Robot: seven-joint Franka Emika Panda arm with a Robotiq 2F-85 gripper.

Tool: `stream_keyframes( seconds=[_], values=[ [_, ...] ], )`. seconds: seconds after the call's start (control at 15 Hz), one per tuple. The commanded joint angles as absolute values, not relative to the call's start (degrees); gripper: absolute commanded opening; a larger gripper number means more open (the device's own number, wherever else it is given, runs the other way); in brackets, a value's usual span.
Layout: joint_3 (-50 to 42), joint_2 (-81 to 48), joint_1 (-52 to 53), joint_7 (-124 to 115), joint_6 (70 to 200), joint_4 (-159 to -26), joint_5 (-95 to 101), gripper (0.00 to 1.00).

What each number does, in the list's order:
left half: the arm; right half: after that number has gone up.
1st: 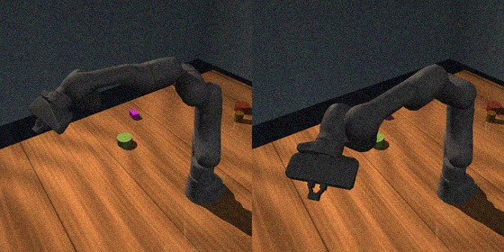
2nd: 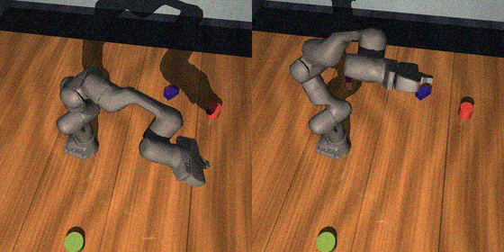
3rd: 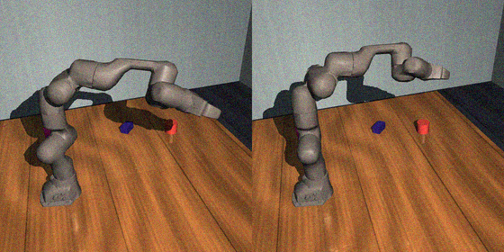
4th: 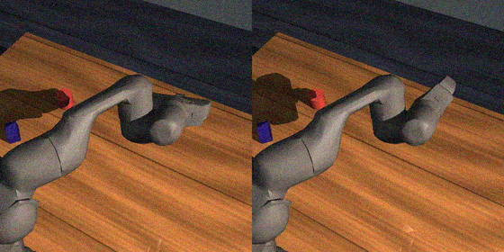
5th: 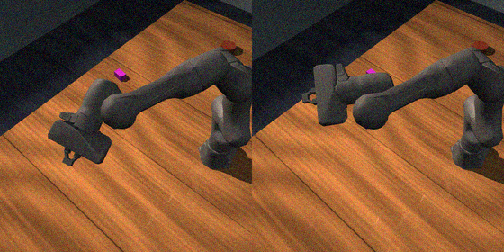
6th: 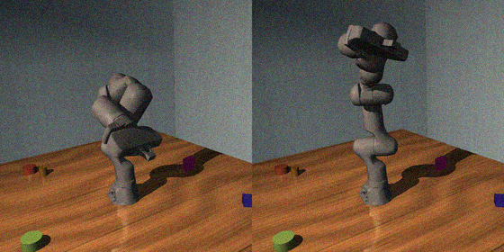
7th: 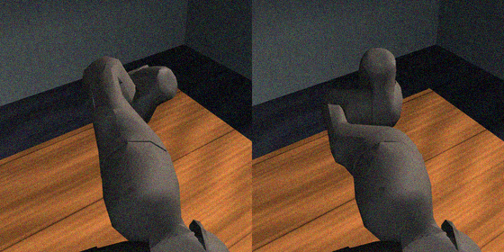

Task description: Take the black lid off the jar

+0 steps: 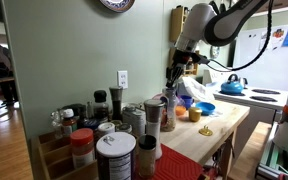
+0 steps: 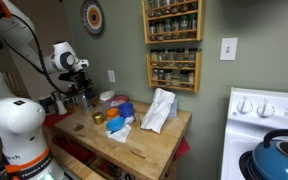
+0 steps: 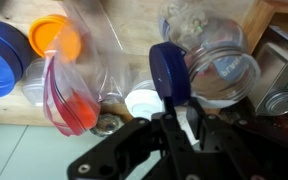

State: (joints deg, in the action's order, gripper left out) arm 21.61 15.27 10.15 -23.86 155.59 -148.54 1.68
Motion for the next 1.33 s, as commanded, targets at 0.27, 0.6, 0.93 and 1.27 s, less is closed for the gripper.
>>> stream_keyframes(
  seconds=[0.27,0.6,0.93,1.27],
  values=[
    [21.72,14.46,9.59,-25.71,153.61,-148.0,2.69,0.01],
    [21.5,14.43,9.06,-26.15,153.33,-147.78,3.07,0.22],
    [20.32,15.36,6.72,-28.27,144.84,-147.03,3.79,0.51],
    [18.46,14.67,6.33,-29.64,136.47,-146.54,2.68,0.88]
  ],
)
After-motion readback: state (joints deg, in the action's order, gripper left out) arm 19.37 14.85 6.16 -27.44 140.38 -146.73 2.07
